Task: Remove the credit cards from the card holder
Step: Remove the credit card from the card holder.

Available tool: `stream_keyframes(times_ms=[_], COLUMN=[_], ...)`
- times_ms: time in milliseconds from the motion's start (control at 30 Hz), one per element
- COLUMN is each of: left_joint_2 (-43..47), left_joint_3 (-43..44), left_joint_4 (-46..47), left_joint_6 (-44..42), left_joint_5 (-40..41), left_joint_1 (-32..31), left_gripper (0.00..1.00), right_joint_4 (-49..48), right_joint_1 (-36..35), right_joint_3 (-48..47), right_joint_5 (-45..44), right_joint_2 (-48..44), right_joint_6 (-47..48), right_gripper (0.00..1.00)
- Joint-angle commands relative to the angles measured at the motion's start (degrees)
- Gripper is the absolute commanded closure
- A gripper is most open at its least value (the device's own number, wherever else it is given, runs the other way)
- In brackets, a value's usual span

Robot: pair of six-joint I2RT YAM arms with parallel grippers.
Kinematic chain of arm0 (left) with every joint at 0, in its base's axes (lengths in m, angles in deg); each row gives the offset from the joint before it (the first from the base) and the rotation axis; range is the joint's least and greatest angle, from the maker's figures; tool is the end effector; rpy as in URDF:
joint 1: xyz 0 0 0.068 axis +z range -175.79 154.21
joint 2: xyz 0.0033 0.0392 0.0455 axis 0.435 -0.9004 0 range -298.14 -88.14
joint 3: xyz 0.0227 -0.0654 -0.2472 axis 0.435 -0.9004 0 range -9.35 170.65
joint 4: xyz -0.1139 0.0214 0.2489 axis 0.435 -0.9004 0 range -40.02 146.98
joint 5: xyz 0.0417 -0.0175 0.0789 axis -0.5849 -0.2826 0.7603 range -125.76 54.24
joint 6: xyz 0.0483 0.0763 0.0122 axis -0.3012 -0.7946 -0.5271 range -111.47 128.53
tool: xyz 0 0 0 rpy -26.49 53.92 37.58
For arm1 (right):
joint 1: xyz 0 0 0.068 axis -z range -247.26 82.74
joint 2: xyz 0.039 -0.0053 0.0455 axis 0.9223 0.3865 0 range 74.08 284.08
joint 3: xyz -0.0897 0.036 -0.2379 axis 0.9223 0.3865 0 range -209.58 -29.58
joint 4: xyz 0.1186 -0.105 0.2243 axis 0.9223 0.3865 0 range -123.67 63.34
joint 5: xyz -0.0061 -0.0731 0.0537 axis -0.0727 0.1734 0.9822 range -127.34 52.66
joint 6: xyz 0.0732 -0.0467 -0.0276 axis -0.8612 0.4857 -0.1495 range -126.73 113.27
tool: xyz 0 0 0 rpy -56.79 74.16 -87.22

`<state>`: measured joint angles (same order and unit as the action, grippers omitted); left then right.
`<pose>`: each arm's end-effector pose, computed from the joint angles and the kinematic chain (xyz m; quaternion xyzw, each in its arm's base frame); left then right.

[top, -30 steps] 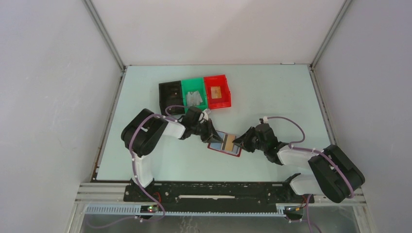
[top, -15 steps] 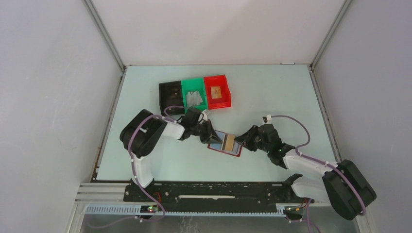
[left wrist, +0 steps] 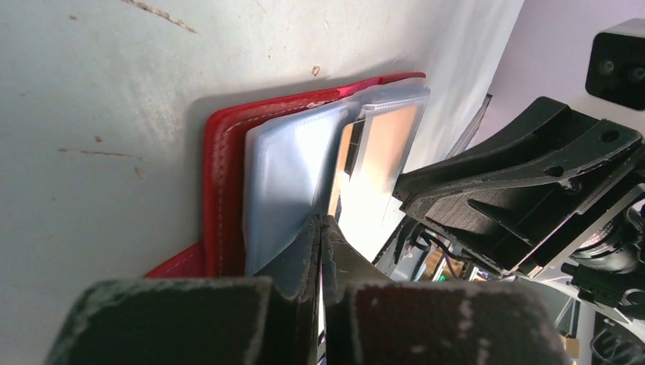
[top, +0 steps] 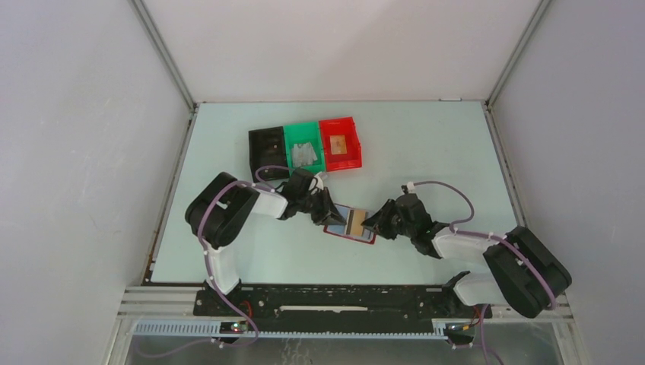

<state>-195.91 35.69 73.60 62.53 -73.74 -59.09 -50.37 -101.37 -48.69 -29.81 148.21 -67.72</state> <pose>0.2761 -0.2415 0.0467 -0.0379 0.8846 -0.4623 0.0474 0.2188 0.1611 0.0776 0.1809 0.8801 0.3609 0.2500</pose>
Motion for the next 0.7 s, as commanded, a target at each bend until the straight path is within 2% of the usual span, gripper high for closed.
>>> stream_keyframes(times_ms=[0,133,200,333,500,667], left_joint_2=[2.37,2.90,3.10,3.08,2.64,1.01], left_joint_3=[-0.57,-0.65,-0.81,-1.46,-1.84,-2.64], left_joint_4=[-1.75,-3.09,-3.18,-2.59,-0.59,5.43], left_joint_6=[-1.74,-2.46,-2.58,-2.37,-1.61,1.44], left_joint_5=[1.10,1.96,2.07,1.87,1.07,-1.20], left_joint_1=[0.36,0.41,0.49,0.69,0.78,0.78], left_gripper=[0.91,0.72,0.66,0.62,0.51,0.55], right_joint_4=[-2.69,-3.68,-3.59,-3.05,-3.16,-4.81], right_joint_1=[-0.42,-0.43,-0.43,-0.43,-0.43,-0.43], right_joint_3=[-1.28,-1.28,-1.28,-1.28,-1.28,-1.28], right_joint_5=[-0.07,0.31,0.06,-0.14,-0.03,1.26], right_joint_2=[4.69,6.64,6.88,6.99,7.44,8.84], right_joint_6=[-0.09,-1.09,-1.24,-1.15,-1.06,-1.32], right_gripper=[0.70,0.70,0.70,0.70,0.70,0.70])
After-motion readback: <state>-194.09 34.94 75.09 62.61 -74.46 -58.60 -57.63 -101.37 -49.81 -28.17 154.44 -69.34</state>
